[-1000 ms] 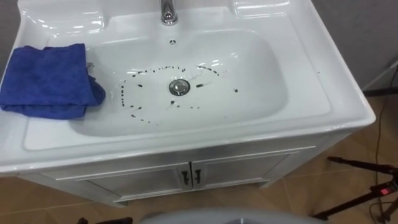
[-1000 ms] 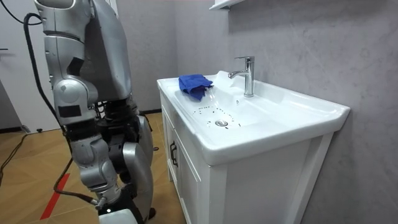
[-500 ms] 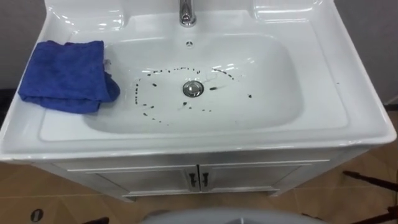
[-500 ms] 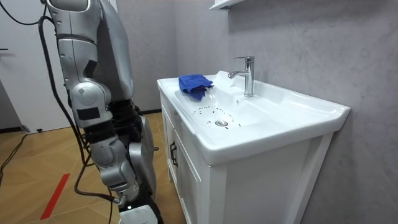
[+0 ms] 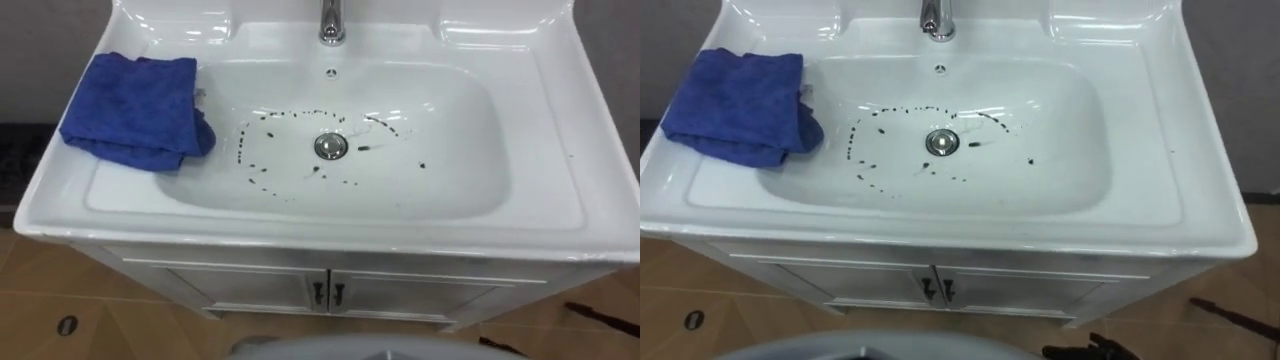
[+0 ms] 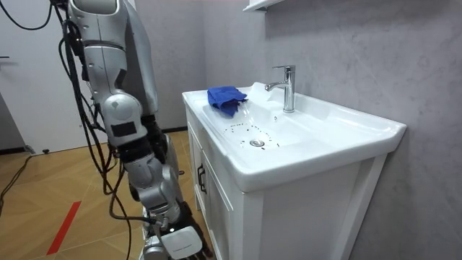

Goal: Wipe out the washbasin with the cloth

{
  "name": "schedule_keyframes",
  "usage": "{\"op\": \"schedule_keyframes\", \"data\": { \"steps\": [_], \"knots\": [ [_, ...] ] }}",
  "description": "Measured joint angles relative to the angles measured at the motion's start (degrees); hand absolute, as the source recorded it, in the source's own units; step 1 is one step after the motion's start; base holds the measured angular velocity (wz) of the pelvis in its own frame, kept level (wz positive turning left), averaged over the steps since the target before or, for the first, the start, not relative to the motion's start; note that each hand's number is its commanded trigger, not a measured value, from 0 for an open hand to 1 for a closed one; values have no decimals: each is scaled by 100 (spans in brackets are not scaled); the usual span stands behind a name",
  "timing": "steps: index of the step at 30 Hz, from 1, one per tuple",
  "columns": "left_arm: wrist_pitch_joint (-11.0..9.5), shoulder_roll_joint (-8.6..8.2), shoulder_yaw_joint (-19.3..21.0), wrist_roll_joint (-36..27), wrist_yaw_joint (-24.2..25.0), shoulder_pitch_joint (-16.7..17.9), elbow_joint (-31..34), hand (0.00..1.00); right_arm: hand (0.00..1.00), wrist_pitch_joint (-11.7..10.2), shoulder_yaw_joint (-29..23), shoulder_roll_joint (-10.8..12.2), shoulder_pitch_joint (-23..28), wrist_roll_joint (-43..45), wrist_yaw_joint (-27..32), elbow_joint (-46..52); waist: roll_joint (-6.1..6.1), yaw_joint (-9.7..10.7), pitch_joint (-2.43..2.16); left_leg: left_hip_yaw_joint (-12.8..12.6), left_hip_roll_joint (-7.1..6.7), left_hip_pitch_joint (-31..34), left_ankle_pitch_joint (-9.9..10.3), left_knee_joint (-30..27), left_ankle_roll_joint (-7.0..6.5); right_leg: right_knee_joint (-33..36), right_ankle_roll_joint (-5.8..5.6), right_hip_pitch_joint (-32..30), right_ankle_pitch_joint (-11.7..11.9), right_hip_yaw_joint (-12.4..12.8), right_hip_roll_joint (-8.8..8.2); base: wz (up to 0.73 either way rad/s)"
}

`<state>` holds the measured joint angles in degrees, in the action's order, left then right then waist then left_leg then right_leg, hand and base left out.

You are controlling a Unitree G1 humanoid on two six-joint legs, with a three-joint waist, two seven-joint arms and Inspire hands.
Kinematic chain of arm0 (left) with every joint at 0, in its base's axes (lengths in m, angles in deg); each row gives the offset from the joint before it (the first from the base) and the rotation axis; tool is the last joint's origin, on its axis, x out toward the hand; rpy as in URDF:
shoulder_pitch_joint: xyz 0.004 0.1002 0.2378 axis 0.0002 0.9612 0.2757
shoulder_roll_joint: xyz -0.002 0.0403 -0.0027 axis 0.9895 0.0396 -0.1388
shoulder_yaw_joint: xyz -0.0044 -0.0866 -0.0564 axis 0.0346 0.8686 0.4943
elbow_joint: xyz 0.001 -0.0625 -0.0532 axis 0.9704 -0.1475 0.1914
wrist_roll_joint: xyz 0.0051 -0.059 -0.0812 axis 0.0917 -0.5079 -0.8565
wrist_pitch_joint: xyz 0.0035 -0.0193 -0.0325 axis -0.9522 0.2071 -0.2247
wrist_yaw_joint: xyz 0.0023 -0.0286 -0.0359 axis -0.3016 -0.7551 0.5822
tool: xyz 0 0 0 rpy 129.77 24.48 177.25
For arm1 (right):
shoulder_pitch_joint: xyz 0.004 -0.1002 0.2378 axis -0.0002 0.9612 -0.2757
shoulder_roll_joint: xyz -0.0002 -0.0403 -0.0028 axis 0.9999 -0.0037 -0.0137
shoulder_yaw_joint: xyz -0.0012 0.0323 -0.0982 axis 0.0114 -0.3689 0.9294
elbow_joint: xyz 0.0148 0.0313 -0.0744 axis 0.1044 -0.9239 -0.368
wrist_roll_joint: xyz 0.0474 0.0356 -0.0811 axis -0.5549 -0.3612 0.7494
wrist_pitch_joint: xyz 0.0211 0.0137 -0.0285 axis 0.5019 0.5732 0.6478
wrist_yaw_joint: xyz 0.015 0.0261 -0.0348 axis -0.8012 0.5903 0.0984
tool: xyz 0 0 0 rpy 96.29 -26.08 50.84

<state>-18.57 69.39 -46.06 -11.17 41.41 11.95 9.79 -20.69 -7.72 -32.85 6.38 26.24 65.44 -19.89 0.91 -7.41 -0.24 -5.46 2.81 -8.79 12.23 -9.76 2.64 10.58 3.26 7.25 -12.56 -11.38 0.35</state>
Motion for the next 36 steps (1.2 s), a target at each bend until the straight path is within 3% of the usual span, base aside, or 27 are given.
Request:
{"op": "schedule_keyframes", "data": {
  "steps": [8, 11, 19, 23, 30, 33, 36],
  "knots": [
    [-244, 17, 2, 1238, -956, 138, 1102, 0, 0, -32, -9, 6, -88, -234, -49, 35, 34, -42, 15, 178, -42, 10, -1, 11, -2, -5, -14, 1, -18, -45, -29, 4],
    [-340, 56, 34, 1814, -1200, 119, 1499, 0, 0, -84, -56, 4, -98, -173, -78, 36, 58, -46, -1, 298, -57, 20, -1, 16, -2, -1, -18, -25, -21, -30, -27, -2],
    [-479, 483, 41, 2373, -1599, 34, 2753, 0, 0, -119, -242, -33, -2, -164, -45, 233, 82, -67, -5, 271, -58, 18, -1, 19, -2, -8, -18, -25, -20, -30, -28, -1],
    [-522, 601, 396, 2992, -1685, -4, 3372, 0, 0, -151, -240, -106, 66, -139, 11, 225, 152, -104, -5, 250, -58, 7, -1, 20, -2, -1, -17, -44, -20, 22, -27, -6],
    [-530, 637, 1046, 3034, -1832, -4, 4344, 0, 0, -123, -241, -231, 261, -143, 12, 208, 309, -124, -19, 275, -59, 7, -1, 24, -2, 21, -18, -90, -20, 110, -18, -7],
    [-556, 743, 1174, 3030, -1840, 11, 4488, 0, 0, -123, -241, -244, 302, -144, 13, 208, 329, -134, -11, 298, -59, 6, -1, 25, -2, 19, -18, -88, -20, 118, -13, 0],
    [-560, 743, 1201, 3037, -1816, 8, 4527, 0, 0, -124, -244, -244, 313, -137, -8, 209, 363, -176, -5, 253, -59, -1, -1, 24, -2, 18, -18, -89, -20, 139, -13, -4]
  ]
}}
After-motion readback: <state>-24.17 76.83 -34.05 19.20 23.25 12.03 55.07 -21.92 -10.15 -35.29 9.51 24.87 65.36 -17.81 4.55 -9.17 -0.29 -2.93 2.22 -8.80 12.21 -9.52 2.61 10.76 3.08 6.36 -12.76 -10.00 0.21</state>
